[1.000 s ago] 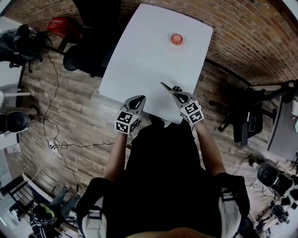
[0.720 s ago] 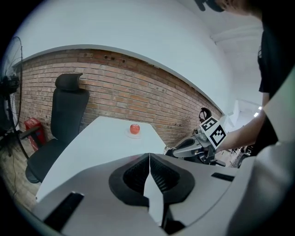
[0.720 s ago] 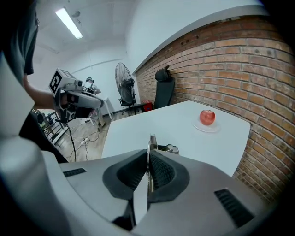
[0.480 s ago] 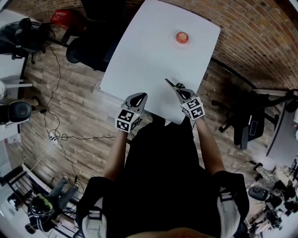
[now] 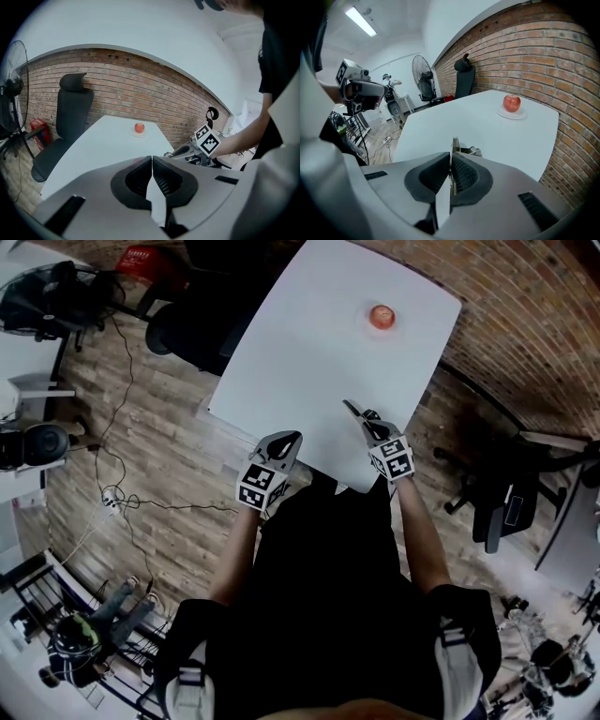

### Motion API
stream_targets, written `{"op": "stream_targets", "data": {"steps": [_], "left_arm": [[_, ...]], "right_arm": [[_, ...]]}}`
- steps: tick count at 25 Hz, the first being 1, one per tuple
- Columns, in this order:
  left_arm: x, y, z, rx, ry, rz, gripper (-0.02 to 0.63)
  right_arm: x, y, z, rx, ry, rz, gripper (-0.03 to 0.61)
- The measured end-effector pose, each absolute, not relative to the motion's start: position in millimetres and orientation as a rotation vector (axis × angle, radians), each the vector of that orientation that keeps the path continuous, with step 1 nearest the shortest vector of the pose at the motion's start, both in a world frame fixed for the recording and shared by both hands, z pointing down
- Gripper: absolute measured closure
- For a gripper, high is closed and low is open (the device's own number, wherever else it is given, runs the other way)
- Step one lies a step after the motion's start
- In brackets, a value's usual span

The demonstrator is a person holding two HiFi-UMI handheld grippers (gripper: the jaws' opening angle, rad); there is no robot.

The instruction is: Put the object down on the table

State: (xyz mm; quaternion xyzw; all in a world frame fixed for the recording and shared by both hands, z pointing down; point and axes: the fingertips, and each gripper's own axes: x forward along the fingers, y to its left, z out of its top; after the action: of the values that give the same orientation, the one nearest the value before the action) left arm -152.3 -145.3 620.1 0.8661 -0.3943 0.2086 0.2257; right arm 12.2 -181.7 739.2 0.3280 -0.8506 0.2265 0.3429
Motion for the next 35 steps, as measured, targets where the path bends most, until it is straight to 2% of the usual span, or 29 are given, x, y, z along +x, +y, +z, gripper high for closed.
{"op": "stream_targets", "data": {"steps": [10, 35], "left_arm": [[-156.2, -138.3, 615.5, 2.367, -1.125, 0.586, 0.592], [-153.3, -132.6, 616.7, 2.366, -1.121, 0.604, 0.592]], "right_arm": [[14.9, -185.6, 750.9, 0.855, -2.213, 0.601, 0.563], [31.7, -202.8, 766.8, 0.954, -2.139, 0.557, 0.482]]}}
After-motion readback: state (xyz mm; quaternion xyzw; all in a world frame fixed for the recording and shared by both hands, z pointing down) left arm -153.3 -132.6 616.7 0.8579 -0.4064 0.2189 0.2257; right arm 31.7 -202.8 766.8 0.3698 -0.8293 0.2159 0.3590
